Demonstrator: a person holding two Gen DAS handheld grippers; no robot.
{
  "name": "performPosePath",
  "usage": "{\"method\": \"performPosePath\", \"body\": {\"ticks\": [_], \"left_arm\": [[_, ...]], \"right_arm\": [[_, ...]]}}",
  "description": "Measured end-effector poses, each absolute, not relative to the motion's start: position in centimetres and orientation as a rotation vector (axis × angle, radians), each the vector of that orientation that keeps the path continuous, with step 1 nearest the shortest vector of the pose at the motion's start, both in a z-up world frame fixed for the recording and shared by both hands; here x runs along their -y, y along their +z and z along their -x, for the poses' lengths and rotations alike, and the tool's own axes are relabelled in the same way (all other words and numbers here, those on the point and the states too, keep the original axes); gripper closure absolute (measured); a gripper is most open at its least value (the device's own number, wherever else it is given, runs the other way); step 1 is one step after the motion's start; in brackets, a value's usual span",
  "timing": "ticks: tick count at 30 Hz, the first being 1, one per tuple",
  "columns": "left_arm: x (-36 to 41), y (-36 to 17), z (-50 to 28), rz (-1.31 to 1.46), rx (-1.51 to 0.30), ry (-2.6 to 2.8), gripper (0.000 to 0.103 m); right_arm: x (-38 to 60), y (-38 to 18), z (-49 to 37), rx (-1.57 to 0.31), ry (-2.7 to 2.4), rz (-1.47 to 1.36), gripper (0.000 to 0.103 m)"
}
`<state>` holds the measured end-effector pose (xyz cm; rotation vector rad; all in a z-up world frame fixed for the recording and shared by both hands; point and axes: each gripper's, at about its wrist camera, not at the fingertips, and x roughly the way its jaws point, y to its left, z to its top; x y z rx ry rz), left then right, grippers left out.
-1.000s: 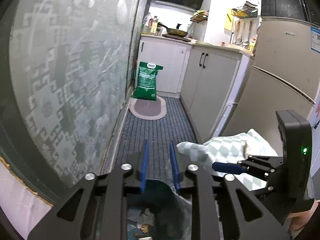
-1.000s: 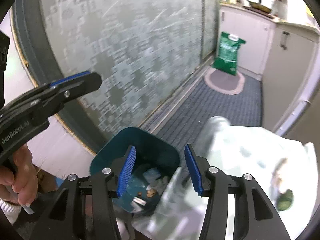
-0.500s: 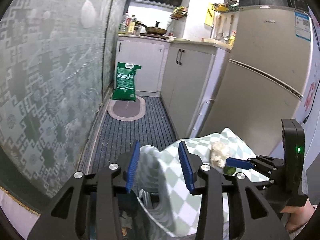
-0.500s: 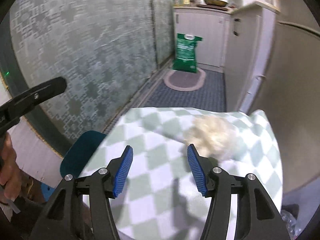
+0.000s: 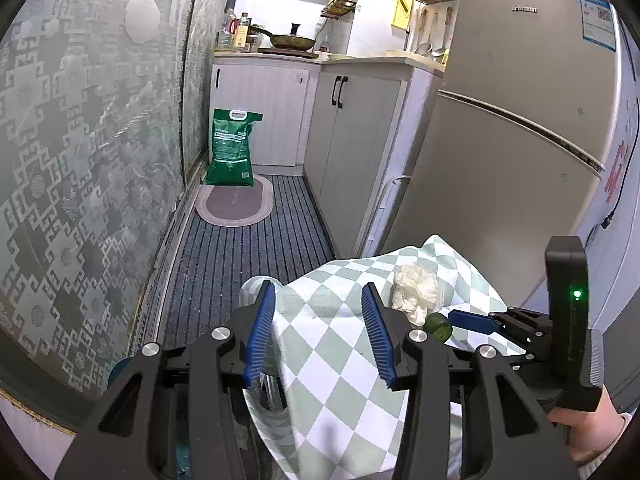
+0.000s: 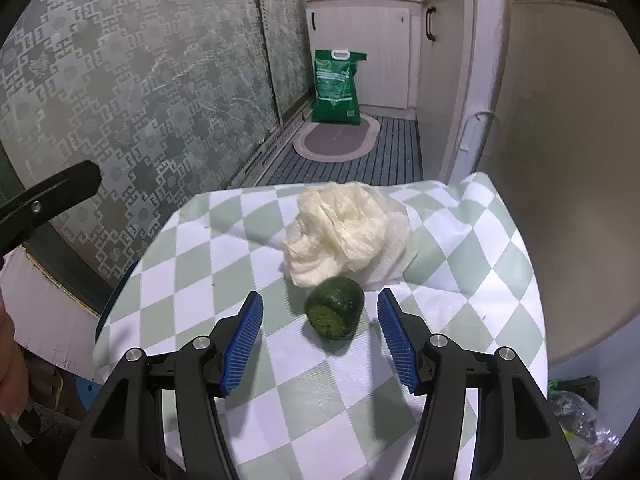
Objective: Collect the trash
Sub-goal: 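Grasp the green lime piece with the right gripper while the left gripper grasps the white tissue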
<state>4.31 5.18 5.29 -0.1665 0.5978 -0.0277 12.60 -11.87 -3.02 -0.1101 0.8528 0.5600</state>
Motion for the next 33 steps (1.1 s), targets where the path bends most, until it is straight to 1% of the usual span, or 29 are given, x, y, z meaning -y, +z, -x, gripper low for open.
{"method": "performPosePath", "body": {"ticks": [4, 7, 9, 10, 17, 33], "left_arm": [[-4.8, 4.9, -4.8, 0.165, -0.611, -0.034, 0.055], [-4.5, 4.6, -5.2, 0.162, -0.625, -0.038, 0.055], [-4.4, 4.4, -5.4, 0.167, -0.635, -0.044, 0.056], [-4.4, 4.2, -5.6, 0.172, -0.640, -0.050, 0.056], [-2.9, 3.4, -6.8, 0.187, -0.675, -0.086, 0.056], [2.1, 0.6, -11.0, 0.193, -0.770, -0.162, 0.056]], "right_arm": [[12.1, -3.4, -13.1, -0.864, 0.546, 0.099, 0.053], [12.1, -3.6, -13.4, -0.868, 0.542, 0.092, 0.062], [12.3, -3.6, -13.5, -0.869, 0.543, 0.088, 0.071], [12.4, -3.6, -13.6, -0.870, 0.543, 0.084, 0.072], [13.7, -3.4, -13.2, -0.875, 0.565, 0.068, 0.073], [19.5, -1.7, -12.1, -0.823, 0.546, 0.014, 0.073]]}}
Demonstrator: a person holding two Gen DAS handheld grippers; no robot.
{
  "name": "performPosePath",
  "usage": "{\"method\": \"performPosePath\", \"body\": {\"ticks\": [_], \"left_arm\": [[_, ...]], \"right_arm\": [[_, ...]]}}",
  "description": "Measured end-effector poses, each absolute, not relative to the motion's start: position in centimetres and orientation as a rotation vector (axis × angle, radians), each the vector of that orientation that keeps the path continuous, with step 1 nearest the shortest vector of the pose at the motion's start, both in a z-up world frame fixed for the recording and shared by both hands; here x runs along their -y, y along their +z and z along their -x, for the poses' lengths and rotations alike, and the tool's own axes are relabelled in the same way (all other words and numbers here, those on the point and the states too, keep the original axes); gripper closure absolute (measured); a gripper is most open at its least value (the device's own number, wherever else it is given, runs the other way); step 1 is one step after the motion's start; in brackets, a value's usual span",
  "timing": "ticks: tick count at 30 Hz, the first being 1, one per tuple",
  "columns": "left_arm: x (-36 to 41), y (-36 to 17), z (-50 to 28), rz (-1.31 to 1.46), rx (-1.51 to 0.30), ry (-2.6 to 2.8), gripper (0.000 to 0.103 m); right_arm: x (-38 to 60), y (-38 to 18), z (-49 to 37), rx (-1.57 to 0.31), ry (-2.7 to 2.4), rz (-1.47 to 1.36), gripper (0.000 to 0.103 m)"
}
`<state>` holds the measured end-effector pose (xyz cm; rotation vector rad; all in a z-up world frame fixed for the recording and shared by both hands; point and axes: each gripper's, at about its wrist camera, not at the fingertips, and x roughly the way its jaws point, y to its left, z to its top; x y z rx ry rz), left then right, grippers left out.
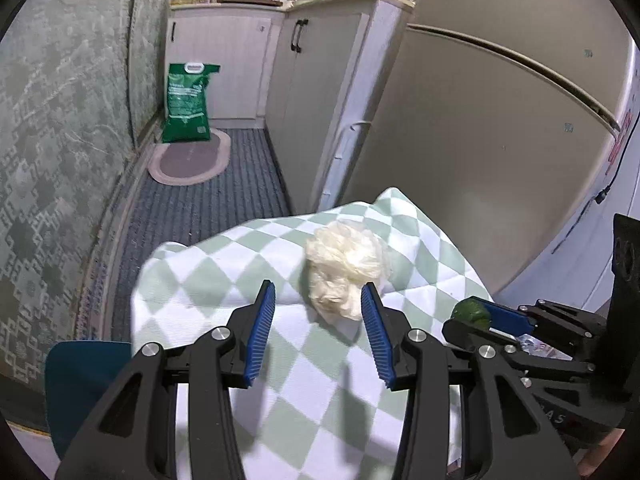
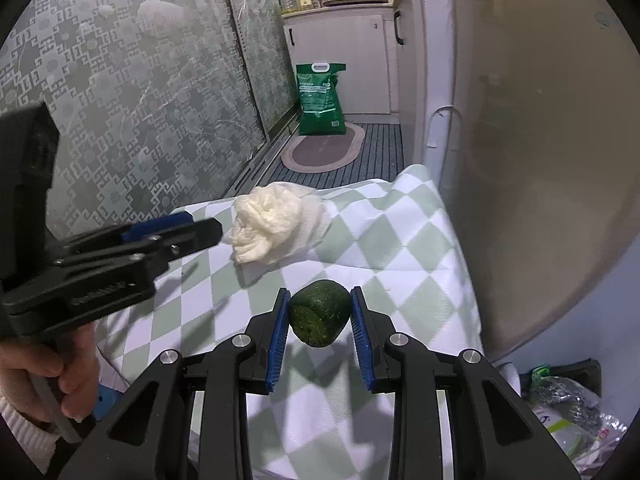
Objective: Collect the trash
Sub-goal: 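Grasp the green lime piece with the right gripper while the left gripper grasps the white tissue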
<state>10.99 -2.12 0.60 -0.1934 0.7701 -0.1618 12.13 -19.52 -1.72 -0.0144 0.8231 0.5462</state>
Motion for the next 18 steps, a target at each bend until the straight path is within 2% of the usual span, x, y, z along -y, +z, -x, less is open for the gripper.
{"method": "performPosePath", "body": {"ticks": [15, 17, 18], "left_arm": [[4.8, -1.0, -13.2, 0.152, -0.819, -0.144, 0.058], [4.9, -1.4, -13.6, 0.141, -0.835, -0.130, 0.060], [4.9, -1.5, -13.7, 0.135, -0.842, -0.124, 0.064]], "right_arm": [[22.1, -1.7, -11.8, -0.808, 0.514, 0.002, 0.073], [22.5, -1.7, -11.8, -0.807, 0.512, 0.001, 0.073], [22.6, -1.8, -11.7, -0.808, 0.509, 0.004, 0.073]]}}
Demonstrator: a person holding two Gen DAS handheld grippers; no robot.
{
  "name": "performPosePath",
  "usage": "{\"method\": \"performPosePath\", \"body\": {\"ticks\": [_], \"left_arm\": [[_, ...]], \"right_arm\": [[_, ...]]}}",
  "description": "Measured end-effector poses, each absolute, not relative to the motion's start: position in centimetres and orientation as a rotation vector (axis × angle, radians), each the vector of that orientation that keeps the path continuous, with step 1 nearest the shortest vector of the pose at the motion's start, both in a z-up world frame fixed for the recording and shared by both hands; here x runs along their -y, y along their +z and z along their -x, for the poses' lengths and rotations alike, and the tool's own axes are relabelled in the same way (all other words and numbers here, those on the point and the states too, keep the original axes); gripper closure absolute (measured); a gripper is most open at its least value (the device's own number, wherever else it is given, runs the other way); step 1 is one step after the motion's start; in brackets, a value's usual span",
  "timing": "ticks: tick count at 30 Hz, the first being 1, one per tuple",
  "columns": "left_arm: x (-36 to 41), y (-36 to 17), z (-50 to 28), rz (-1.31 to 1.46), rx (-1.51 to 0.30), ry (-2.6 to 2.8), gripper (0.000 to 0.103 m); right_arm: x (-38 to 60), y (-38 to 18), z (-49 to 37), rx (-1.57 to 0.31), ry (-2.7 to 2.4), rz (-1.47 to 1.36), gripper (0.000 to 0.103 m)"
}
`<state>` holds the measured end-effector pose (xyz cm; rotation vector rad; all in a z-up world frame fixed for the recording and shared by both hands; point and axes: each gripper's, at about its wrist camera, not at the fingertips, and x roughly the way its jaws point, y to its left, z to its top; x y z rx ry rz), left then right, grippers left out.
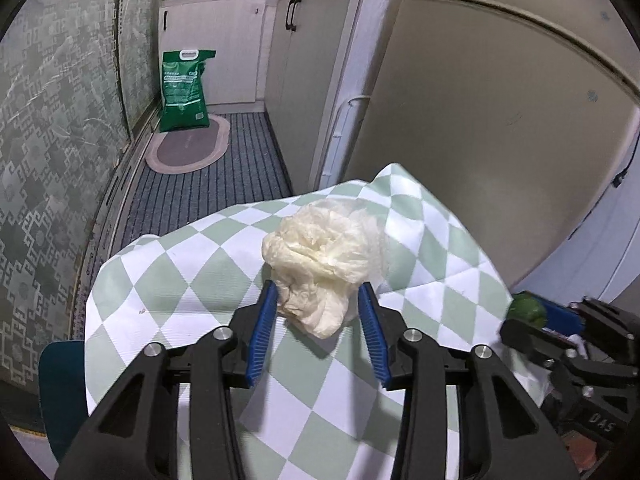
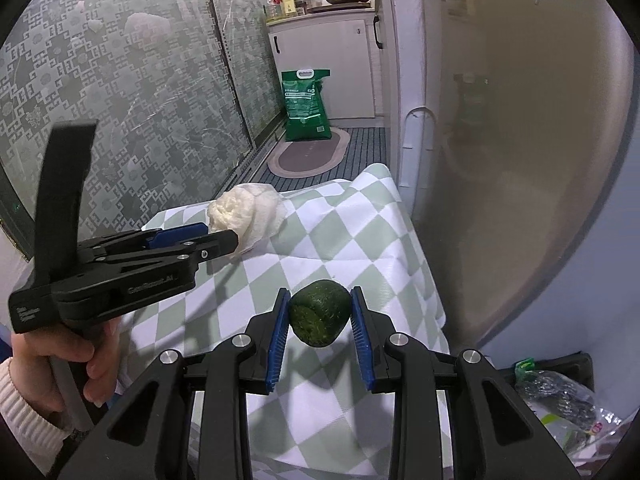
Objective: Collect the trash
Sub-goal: 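Grasp the green lime piece with the right gripper while the left gripper grasps the white tissue, then carry the lime with the right gripper to the bin while the left gripper carries the tissue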
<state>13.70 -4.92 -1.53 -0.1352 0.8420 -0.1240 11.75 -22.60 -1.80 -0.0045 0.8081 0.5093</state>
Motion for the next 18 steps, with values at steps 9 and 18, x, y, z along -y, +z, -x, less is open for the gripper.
{"method": "performPosePath", "body": {"ticks": [9, 18], "left_arm": [[5.1, -1.6, -13.5, 0.101, -0.845, -0.099, 0.087], [4.6, -0.6, -11.8, 0.076, -0.842, -0.128, 0.089]], "right_arm": [[23.2, -2.0, -11.6, -0.807, 0.494, 0.025, 0.073], [22.3, -0.7, -11.6, -0.778, 0.503, 0.035, 0.073]]}}
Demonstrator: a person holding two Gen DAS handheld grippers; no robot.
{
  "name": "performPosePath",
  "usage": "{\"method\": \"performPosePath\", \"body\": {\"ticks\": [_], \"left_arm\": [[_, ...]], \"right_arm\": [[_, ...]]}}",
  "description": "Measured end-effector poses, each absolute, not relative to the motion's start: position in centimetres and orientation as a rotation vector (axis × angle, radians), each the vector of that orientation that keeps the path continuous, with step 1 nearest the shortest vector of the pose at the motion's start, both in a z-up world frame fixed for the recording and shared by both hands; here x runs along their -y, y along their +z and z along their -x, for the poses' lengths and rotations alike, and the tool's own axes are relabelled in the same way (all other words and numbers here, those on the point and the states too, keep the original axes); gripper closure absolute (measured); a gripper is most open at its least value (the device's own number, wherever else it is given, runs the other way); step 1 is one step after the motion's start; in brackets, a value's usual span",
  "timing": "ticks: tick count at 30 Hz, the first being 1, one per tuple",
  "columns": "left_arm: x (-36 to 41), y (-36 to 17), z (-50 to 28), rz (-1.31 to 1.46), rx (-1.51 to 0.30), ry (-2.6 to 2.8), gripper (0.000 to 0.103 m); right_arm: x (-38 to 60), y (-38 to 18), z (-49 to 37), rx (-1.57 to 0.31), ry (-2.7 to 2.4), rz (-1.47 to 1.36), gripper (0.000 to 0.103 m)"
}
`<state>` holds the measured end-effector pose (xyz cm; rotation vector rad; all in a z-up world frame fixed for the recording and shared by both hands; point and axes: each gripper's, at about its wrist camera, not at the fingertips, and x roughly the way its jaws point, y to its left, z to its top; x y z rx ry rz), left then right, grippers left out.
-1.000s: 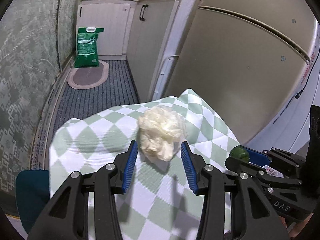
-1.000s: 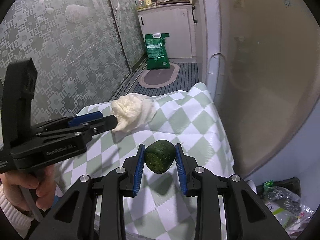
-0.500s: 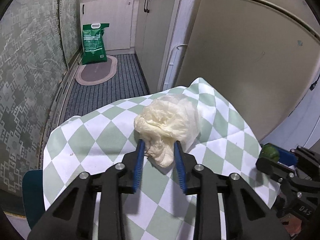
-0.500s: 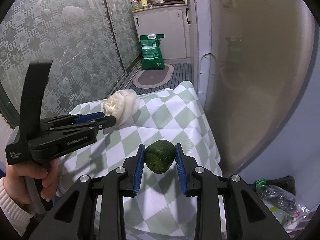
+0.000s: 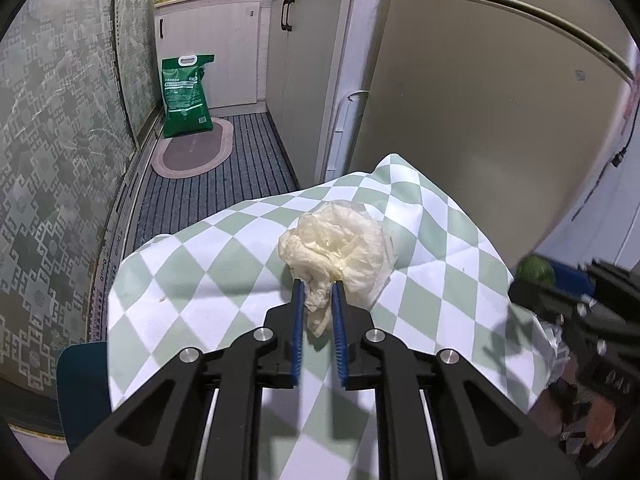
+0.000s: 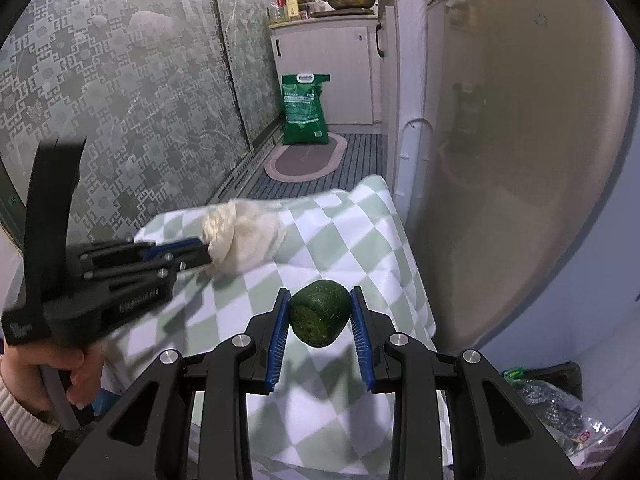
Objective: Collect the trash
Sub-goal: 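Carry the lime with the right gripper to the bin while the left gripper carries the tissue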
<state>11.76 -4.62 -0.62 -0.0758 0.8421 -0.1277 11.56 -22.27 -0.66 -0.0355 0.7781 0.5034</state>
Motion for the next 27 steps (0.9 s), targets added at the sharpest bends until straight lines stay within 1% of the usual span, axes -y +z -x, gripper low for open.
{"method": "performPosePath", "body": {"ticks": [7, 17, 22, 27], "left_arm": [[1.4, 1.1, -8.9, 0.080, -0.813, -0.105, 0.089], [-7.0, 2.5, -4.9, 0.138, -0.792, 0.004, 0.089], [-10.7, 1.9, -3.5, 0.140, -0.822, 0.070, 0.089], [-13.0, -0.2, -2.9, 0.114, -0.911, 0.114, 0.089]], "right_arm": [[19.2, 1.3, -11.3, -0.743, 0.554, 0.041, 0.073], [12.5, 2.8, -10.3, -0.722, 0.664, 0.084, 0.073], [9.6, 2.8, -9.7, -0.726, 0.707, 0.114, 0.073], [6.7, 2.9, -9.2, -0.727, 0.753, 0.135, 0.073]]}}
